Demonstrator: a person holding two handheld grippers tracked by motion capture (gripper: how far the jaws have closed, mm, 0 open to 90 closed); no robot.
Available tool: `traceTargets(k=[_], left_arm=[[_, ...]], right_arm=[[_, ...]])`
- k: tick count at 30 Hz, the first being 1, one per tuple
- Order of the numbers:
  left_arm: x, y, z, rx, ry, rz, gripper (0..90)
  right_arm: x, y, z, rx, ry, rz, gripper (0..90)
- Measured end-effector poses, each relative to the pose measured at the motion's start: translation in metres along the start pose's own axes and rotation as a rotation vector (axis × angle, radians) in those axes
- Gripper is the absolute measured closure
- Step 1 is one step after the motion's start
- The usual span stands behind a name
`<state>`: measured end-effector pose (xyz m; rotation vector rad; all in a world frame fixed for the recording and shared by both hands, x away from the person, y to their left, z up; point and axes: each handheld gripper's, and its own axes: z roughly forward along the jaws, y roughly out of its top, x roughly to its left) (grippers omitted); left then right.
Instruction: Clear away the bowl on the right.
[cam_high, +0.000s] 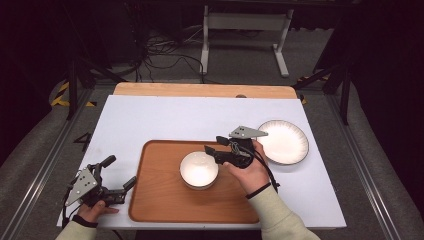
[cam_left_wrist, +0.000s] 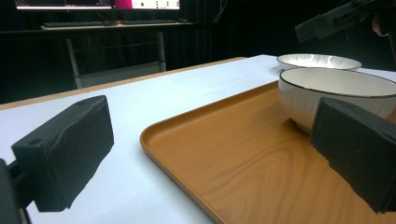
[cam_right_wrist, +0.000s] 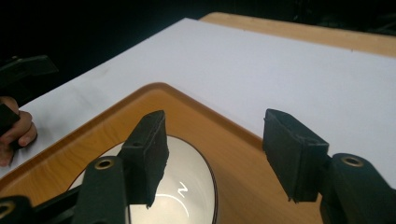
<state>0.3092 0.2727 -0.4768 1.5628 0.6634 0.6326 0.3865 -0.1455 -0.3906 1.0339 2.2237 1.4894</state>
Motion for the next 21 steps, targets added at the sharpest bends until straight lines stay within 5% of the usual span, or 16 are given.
traceTargets(k=[8,21], left_arm=[[0.000,0.000,0.000,0.000,-0.001,0.002,0.3],[0.000,0.000,0.000,-0.002,0.001,0.002,0.3]], right_arm=[[0.004,0.001,-0.006,-0.086,0.023,-0.148,31.7],[0.010,0.002,-0.015,-0.186,0.076,-0.238,22.9]])
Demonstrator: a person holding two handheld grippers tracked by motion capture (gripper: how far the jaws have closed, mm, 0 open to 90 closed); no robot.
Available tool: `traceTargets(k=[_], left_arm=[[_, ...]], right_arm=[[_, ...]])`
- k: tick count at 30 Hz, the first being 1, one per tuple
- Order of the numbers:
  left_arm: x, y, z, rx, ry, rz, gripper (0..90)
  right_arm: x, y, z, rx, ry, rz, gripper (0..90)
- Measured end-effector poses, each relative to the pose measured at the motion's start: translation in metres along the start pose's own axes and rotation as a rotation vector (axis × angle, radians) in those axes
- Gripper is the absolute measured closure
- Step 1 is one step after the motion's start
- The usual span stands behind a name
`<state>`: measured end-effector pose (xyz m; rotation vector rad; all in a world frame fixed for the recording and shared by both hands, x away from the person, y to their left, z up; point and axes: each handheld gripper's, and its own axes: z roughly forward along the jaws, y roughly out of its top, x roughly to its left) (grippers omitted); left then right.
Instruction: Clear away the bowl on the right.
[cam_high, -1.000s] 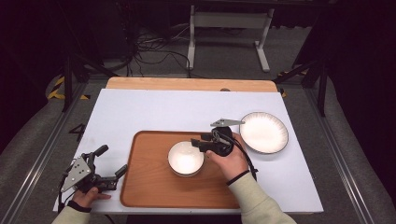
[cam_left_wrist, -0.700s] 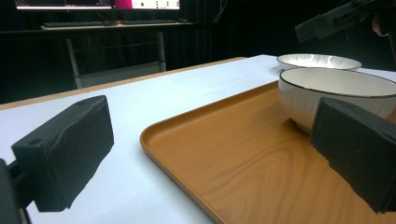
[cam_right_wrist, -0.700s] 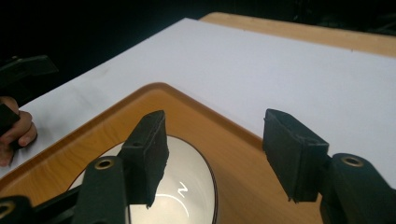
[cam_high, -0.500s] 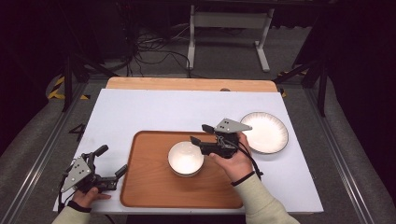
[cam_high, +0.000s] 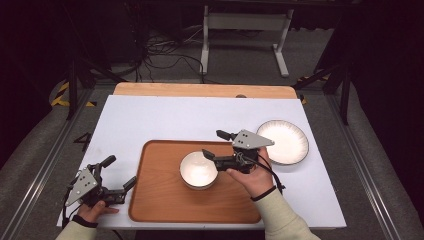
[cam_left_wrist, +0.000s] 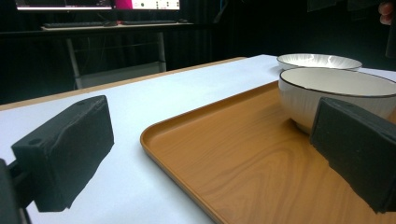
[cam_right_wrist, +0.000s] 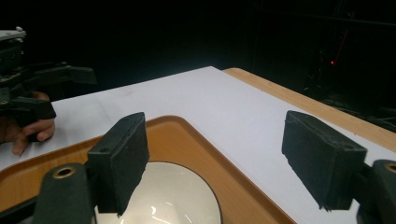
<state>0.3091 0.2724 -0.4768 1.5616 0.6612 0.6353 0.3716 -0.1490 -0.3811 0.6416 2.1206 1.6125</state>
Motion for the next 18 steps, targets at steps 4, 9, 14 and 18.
traceTargets(k=[4,9,14,18], left_arm=[[0.000,0.000,0.000,0.000,0.000,0.000,0.3],[0.000,0.000,0.000,0.000,0.000,0.001,0.3],[0.000,0.000,0.000,0.000,0.000,0.002,0.3],[0.000,0.000,0.000,0.000,-0.001,0.001,0.3]], right_arm=[[0.001,-0.001,-0.003,-0.019,0.011,-0.019,22.8],[0.001,-0.002,-0.010,-0.051,0.013,-0.028,22.2],[-0.001,-0.002,-0.015,-0.065,0.007,-0.033,21.4],[-0.004,-0.002,-0.022,-0.071,-0.003,-0.033,20.8]])
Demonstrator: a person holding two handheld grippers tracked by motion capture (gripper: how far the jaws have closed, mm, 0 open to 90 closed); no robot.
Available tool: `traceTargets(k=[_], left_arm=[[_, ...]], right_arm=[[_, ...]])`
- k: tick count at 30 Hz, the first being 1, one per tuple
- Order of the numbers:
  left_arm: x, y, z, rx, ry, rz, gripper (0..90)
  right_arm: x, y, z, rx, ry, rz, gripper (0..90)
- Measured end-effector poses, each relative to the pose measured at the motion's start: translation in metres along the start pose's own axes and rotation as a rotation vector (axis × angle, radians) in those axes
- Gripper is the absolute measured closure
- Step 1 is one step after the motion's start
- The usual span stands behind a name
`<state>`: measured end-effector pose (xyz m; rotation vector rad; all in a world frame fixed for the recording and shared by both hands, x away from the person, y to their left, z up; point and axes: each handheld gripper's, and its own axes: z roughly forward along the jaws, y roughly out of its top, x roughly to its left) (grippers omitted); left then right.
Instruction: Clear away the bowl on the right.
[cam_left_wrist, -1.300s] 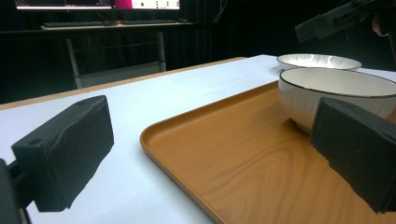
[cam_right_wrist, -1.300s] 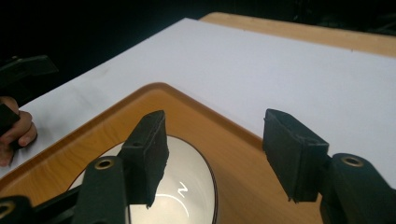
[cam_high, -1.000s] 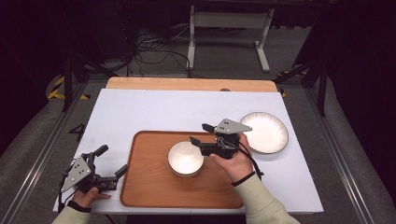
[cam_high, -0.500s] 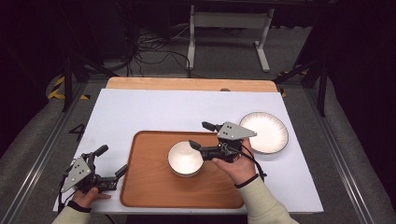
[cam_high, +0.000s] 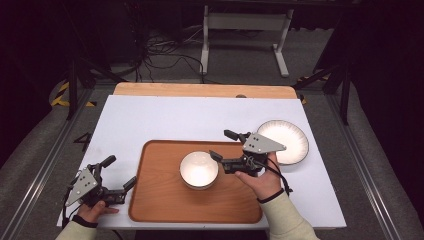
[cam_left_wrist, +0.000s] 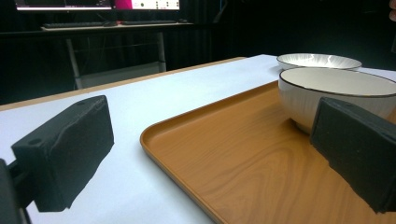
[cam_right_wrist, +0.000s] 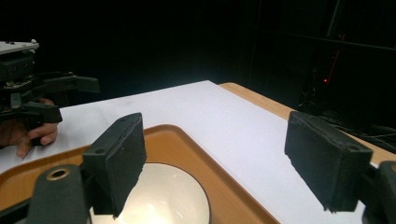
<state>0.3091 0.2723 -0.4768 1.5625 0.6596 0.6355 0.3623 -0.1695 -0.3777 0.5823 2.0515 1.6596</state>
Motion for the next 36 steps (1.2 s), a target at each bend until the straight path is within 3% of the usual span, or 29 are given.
traceTargets(k=[12,36], left_arm=[[0.000,0.000,0.000,0.000,0.000,0.001,0.3],[0.000,0.000,0.000,0.000,0.000,-0.001,0.3]], right_arm=[[-0.016,-0.007,-0.029,-0.004,-0.053,-0.001,20.2],[-0.046,-0.019,-0.089,-0.035,-0.176,0.044,19.1]])
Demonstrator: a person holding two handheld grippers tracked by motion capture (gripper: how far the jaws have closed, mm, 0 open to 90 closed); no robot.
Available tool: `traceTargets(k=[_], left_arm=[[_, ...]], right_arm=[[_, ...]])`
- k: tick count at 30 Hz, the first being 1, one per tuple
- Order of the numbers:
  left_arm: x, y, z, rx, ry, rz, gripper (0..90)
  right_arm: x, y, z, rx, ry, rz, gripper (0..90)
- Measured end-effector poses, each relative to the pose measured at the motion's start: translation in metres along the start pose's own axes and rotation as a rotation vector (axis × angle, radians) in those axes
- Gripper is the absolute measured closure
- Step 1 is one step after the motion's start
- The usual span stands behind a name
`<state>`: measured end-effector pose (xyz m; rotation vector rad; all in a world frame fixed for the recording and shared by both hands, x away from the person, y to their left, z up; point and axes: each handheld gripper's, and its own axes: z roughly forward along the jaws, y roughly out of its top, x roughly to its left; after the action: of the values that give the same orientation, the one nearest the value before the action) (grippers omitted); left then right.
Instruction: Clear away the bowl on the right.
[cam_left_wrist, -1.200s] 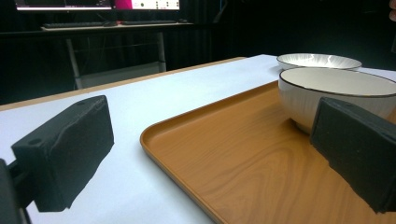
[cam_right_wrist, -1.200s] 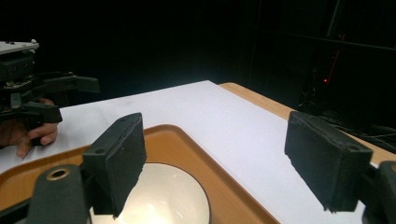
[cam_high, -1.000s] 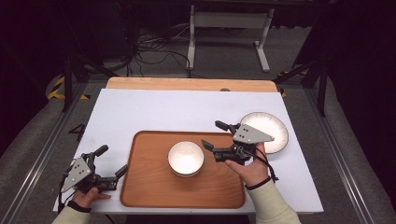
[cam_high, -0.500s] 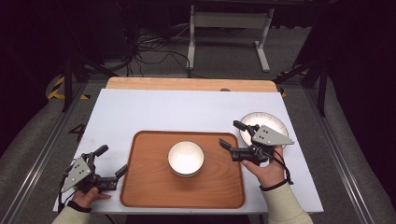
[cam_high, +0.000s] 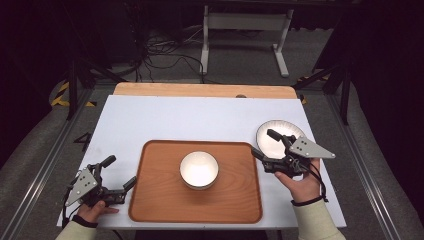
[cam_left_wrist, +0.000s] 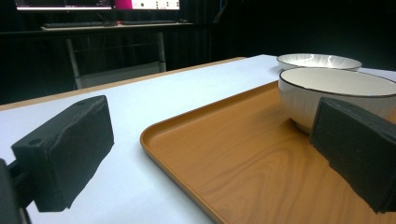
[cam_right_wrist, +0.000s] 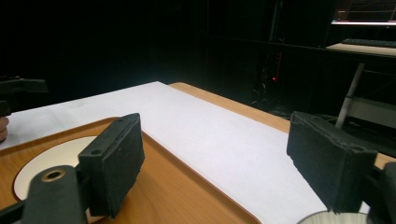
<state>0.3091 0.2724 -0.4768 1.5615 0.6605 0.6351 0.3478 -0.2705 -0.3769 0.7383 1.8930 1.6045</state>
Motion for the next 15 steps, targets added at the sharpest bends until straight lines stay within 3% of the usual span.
traceTargets(k=[15], left_arm=[[0.000,0.000,0.000,0.001,-0.001,-0.001,0.3]], right_arm=[[-0.020,-0.022,-0.021,-0.007,-0.059,0.009,18.3]])
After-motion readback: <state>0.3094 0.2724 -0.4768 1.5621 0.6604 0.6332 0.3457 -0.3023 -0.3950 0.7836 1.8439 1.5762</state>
